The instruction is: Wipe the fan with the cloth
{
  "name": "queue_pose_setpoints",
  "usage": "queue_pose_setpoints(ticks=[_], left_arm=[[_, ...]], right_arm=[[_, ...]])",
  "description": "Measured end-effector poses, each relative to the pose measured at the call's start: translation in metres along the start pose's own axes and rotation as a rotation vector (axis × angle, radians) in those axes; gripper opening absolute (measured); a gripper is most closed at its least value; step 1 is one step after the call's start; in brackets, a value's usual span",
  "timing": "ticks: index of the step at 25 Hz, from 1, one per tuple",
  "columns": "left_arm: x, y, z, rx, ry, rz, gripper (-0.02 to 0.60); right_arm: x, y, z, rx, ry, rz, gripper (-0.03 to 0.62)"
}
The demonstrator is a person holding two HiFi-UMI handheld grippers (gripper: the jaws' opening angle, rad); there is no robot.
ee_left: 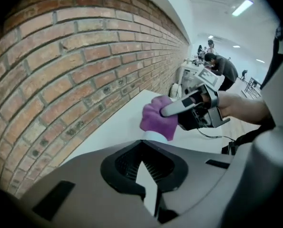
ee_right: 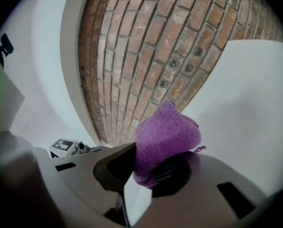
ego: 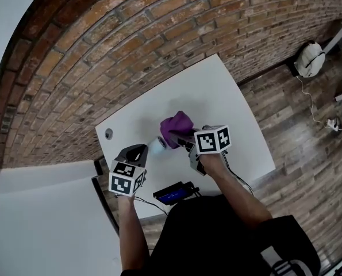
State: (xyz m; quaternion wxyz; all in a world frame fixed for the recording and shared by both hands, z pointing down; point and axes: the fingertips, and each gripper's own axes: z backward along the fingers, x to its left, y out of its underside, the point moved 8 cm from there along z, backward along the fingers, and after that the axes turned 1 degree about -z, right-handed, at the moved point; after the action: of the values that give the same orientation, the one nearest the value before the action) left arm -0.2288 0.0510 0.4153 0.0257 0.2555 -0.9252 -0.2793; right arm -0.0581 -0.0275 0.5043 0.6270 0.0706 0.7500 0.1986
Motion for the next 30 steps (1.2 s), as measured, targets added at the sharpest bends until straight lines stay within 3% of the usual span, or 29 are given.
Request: queue_pose_setpoints(ticks=[3,5,10,14,18,22,25,28,30], left_arm=[[-0.01,0.0,-0.012,0.026,0.023,-0.038,0.0],[-0.011,0.003,-0.014,0.025,0.011,-0.032,0.0],[-0.01,0.005,-0.015,0.053,-0.021,-0.095,0.0],[-0.011,0.005,-0.015,0.054,-0.019,-0.09,0.0],[-0.012,0.003,-0.015,0.047,-0.003,-0.056,0.0],[-0.015,0.005,-0.015,0.047,-0.02,-0.058,0.0],[-0.015,0.004,-0.016,0.046,-0.027,-0.071,-0.002],[-0.013,0.003,-0.015,0.041,-0.029,-0.069,-0.002],[-0.013,0.003,-0.015,0.037,-0.027,-0.065,-0.001]], right_arm=[[0.025,-0.012,-0.014,-0.032,-0.117,0.04,0.077],[0.025,-0.004,-0.026,0.008,-0.126,0.044,0.077],[-0.009,0.027,-0.025,0.003,-0.047,-0.048,0.077],[-0.049,0.049,-0.022,0.114,0.08,-0.123,0.077],[-0.059,0.025,-0.025,-0.048,-0.029,-0.315,0.077],[-0.057,0.032,-0.058,0.083,-0.174,-0.475,0.077],[-0.059,0.041,-0.054,0.117,-0.216,-0.559,0.077],[-0.058,0.058,-0.041,0.187,-0.193,-0.53,0.077],[-0.056,0.077,-0.03,0.314,-0.135,-0.407,0.077]])
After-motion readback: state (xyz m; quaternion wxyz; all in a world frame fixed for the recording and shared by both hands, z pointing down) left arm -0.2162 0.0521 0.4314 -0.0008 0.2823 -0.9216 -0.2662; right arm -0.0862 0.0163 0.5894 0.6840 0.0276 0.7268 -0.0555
